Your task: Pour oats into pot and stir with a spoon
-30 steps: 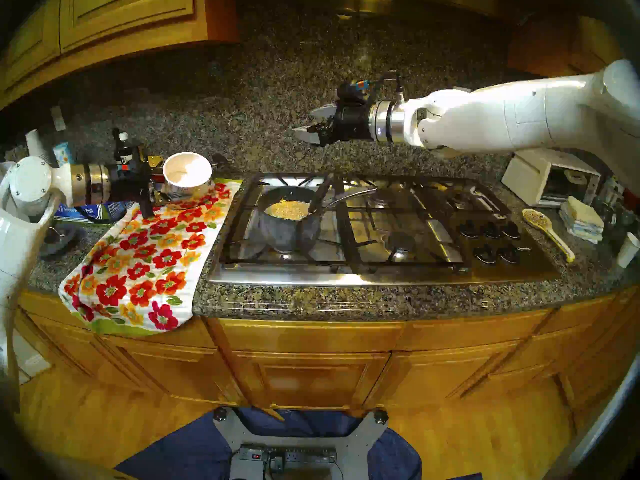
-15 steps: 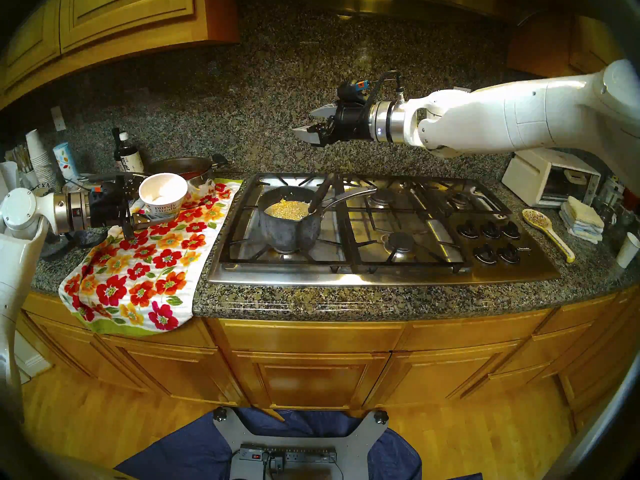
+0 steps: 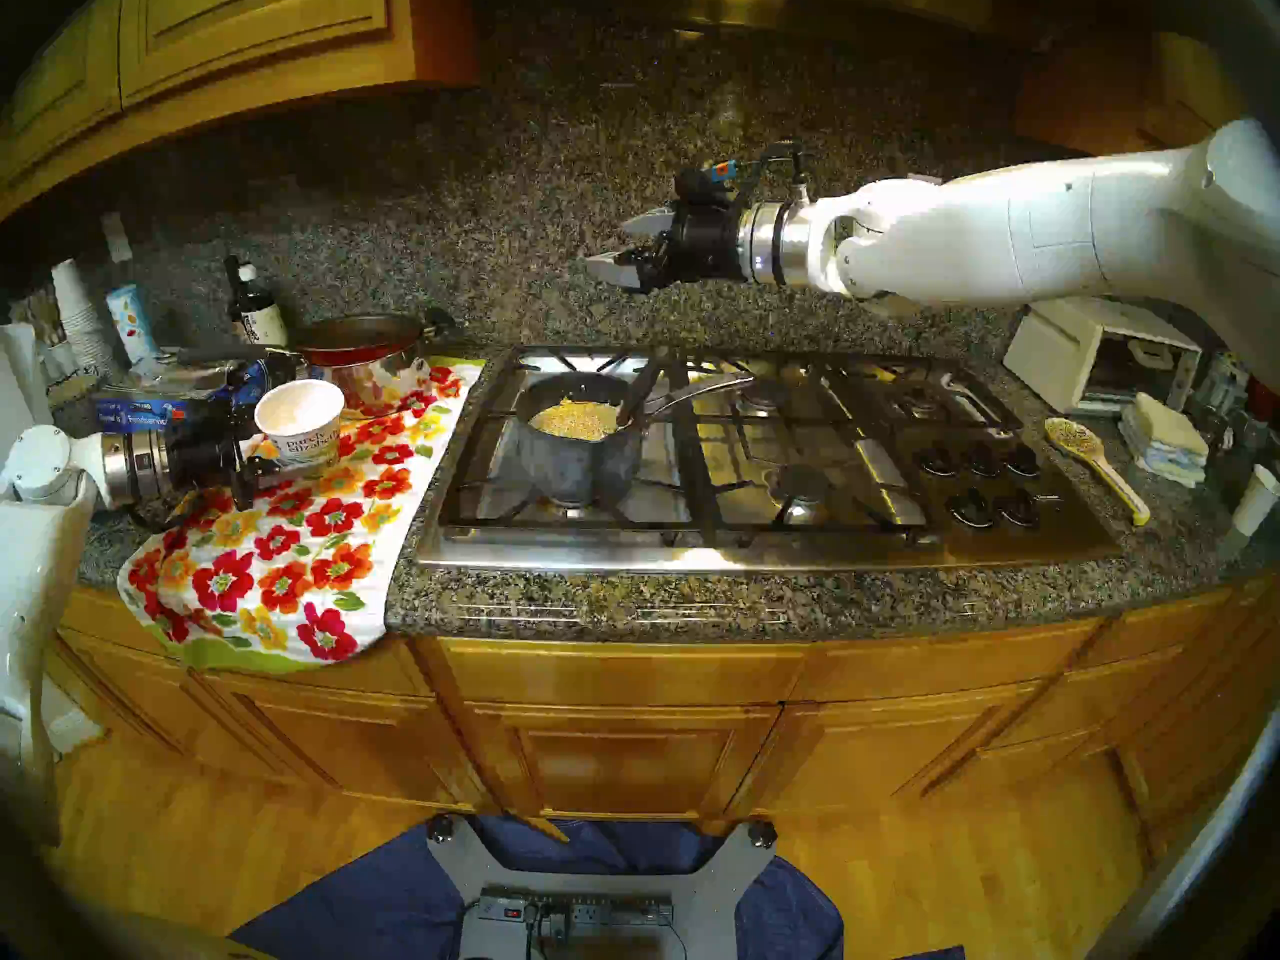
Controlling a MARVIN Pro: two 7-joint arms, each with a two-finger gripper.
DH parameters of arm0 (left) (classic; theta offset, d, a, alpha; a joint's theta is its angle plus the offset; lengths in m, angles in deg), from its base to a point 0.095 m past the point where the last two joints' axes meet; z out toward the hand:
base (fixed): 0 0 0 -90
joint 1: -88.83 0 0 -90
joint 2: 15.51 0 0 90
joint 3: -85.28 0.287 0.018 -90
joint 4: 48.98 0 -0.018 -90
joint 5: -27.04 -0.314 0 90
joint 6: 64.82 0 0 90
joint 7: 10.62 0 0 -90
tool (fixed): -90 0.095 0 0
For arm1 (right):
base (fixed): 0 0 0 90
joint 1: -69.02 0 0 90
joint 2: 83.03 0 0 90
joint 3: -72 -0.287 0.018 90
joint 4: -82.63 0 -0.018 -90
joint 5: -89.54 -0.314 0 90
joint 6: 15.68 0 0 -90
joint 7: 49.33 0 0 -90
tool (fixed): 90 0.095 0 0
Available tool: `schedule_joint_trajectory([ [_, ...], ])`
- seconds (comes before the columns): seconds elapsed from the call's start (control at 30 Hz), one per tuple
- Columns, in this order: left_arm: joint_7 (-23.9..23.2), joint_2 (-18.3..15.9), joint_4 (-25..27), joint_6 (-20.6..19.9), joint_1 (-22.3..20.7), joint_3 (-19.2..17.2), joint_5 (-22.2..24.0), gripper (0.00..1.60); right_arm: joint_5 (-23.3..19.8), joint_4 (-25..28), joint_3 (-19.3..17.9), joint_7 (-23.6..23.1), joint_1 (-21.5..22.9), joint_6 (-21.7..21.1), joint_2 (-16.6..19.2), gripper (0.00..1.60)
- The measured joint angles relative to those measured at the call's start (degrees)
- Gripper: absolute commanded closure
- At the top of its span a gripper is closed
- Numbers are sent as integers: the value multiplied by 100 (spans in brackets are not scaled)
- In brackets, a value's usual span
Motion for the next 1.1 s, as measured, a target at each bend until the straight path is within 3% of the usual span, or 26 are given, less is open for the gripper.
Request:
schedule_joint_trajectory([
  [0.83, -1051, 242, -1806, 81, -807, 337, 232, 100, 0, 0, 0, 0, 0, 0, 0, 0],
  [1.0, -1143, 253, -2040, 176, -949, 362, 231, 87, 0, 0, 0, 0, 0, 0, 0, 0],
  [1.03, -1149, 253, -2091, 211, -979, 363, 231, 65, 0, 0, 0, 0, 0, 0, 0, 0],
  [1.07, -1149, 253, -2109, 225, -989, 363, 231, 24, 0, 0, 0, 0, 0, 0, 0, 0],
  [1.1, -1149, 252, -2139, 255, -1006, 363, 231, 4, 0, 0, 0, 0, 0, 0, 0, 0],
])
